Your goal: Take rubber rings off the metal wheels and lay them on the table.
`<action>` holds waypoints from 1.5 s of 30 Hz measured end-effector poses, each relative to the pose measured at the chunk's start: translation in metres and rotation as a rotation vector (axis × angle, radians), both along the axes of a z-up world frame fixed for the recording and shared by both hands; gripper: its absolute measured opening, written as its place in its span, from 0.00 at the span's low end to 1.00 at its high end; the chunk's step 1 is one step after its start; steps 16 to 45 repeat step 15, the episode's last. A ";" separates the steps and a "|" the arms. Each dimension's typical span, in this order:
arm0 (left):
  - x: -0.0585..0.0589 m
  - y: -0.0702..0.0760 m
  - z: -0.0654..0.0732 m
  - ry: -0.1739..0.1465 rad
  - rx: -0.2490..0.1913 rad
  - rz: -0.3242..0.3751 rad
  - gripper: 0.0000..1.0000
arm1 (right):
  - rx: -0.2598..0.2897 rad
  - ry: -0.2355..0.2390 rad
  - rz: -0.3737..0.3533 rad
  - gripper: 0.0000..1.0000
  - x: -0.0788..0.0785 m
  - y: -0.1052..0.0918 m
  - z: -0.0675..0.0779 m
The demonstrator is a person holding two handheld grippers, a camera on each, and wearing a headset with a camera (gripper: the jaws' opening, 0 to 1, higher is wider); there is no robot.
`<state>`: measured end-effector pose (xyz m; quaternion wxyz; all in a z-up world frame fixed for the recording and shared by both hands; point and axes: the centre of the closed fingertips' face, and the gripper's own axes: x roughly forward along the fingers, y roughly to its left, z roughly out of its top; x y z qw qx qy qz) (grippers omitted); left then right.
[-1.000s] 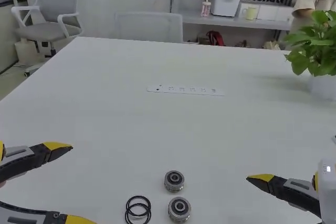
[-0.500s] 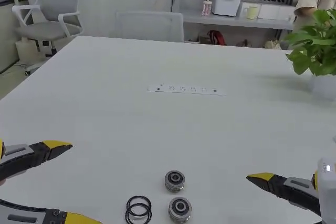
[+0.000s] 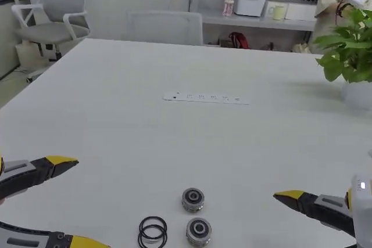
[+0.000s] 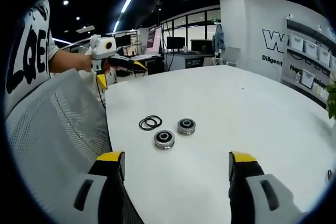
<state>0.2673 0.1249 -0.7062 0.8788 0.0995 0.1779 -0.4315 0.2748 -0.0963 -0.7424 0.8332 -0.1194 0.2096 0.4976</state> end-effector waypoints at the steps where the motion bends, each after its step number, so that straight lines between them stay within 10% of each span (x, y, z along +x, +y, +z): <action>1: 0.000 0.000 0.000 0.001 -0.002 0.000 0.99 | -0.001 0.001 -0.001 0.78 0.000 0.000 0.000; 45: -0.001 -0.002 -0.002 0.005 0.005 -0.008 0.99 | -0.011 0.003 -0.003 0.78 -0.001 -0.004 -0.001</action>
